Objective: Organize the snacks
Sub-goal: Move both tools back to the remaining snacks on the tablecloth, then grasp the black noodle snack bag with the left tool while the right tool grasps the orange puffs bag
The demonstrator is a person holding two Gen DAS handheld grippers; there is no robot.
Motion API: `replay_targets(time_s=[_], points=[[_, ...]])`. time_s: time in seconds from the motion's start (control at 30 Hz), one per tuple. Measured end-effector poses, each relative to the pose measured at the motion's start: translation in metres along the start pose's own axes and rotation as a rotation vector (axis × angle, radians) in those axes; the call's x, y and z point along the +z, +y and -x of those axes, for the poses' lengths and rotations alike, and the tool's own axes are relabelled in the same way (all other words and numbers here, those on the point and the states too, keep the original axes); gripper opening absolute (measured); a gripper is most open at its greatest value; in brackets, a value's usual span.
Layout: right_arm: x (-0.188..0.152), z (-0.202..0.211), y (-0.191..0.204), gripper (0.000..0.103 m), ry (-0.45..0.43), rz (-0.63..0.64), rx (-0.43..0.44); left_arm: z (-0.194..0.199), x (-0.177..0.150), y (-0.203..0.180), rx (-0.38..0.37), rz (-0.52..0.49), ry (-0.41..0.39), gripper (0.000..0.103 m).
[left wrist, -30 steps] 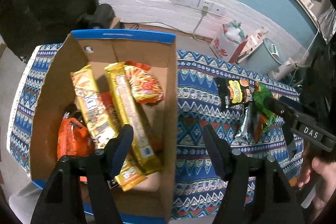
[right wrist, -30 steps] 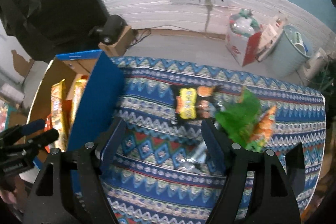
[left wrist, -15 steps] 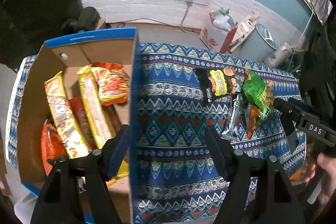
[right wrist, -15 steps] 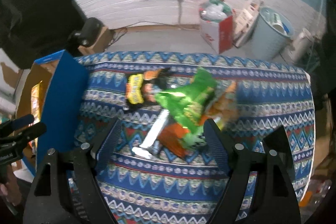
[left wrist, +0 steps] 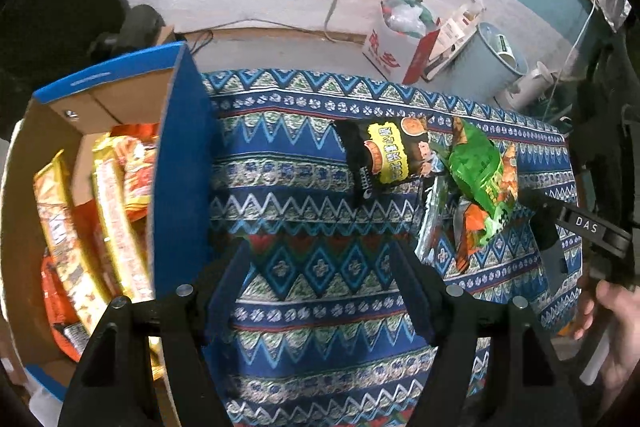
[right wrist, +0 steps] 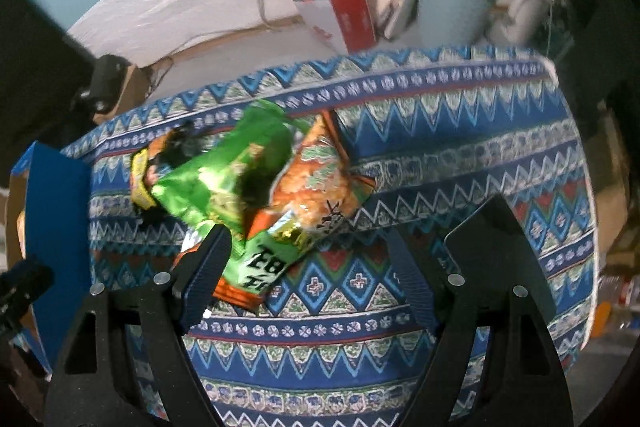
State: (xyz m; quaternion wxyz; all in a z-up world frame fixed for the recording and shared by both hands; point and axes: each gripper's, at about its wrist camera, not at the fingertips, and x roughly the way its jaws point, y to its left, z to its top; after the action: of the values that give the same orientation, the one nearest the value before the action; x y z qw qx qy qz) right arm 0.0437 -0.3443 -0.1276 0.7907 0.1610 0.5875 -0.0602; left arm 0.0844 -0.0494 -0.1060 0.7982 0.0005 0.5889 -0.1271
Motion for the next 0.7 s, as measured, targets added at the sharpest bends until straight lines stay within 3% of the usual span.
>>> replay_targets(time_s=[0.3,0.6,0.67,0.7], points=[[0.013,-0.036,-0.014,0.080,0.084,-0.125,0.041,-0.022,0.020,-0.013,-0.024,0.021,0.025,0.073],[0.016,-0.075,-0.003,0.080,0.143,-0.103,0.009,-0.040,0.030,-0.019,-0.026,0.031,0.045,0.073],[0.013,-0.081,0.002,0.071,0.155,-0.050,-0.032,-0.046,0.032,-0.019,-0.030,0.043,0.055,0.073],[0.012,-0.083,0.005,0.061,0.158,-0.020,-0.041,-0.049,0.034,-0.019,-0.035,0.052,0.064,0.073]])
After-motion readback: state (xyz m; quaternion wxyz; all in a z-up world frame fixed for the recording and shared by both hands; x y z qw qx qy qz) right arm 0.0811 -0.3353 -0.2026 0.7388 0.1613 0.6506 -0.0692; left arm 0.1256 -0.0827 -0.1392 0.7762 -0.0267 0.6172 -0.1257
